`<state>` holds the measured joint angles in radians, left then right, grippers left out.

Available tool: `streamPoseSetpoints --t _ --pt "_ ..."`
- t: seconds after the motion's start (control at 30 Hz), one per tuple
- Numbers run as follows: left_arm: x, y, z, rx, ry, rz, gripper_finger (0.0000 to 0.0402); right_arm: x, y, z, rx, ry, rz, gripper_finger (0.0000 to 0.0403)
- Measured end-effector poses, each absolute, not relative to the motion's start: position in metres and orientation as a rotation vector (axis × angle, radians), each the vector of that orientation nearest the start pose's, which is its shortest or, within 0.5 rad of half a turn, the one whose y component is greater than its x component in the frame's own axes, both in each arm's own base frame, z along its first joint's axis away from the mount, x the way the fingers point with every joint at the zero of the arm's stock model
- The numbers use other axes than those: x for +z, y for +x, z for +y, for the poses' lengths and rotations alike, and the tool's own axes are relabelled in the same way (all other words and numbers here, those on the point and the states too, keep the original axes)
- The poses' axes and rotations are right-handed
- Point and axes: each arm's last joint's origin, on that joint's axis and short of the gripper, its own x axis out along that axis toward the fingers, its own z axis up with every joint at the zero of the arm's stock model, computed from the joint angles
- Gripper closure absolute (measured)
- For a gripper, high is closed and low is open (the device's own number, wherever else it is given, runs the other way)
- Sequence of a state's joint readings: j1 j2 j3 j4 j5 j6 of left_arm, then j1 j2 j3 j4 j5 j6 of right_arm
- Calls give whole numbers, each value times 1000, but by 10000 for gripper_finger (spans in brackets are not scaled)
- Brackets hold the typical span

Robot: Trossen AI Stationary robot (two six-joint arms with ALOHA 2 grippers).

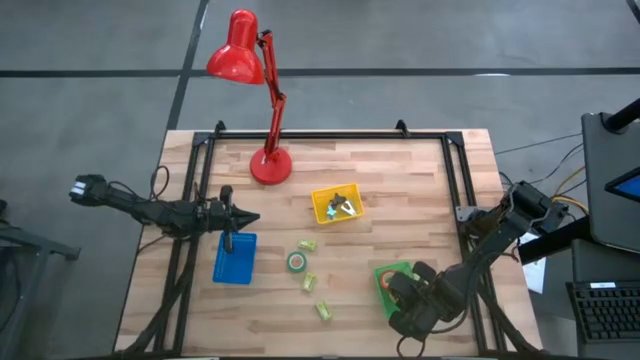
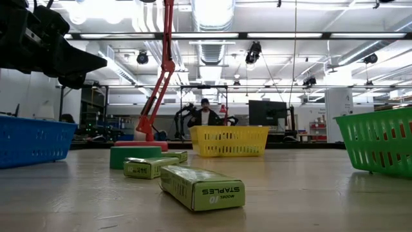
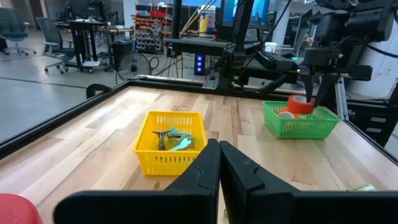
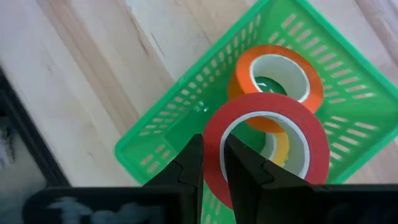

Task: Pick and place Stapler, Stapler remover, tape
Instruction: Put the red tape into the green bin, then put the green tape into the green bin

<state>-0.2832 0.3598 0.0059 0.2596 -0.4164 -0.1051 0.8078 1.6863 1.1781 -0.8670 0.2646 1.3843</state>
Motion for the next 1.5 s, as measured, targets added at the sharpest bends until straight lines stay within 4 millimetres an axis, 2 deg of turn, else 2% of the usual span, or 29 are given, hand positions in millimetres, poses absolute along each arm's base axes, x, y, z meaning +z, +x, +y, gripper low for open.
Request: streamPoseSetpoints --t 0.63,1.3,1.5 --pt "159 116 -21 138 -72 81 392 200 221 220 -407 498 1189 348" --pt "159 116 -22 138 -72 82 392 205 220 215 -465 529 1128 235" --pt "159 116 -22 138 -72 81 392 224 225 214 -429 479 1011 223"
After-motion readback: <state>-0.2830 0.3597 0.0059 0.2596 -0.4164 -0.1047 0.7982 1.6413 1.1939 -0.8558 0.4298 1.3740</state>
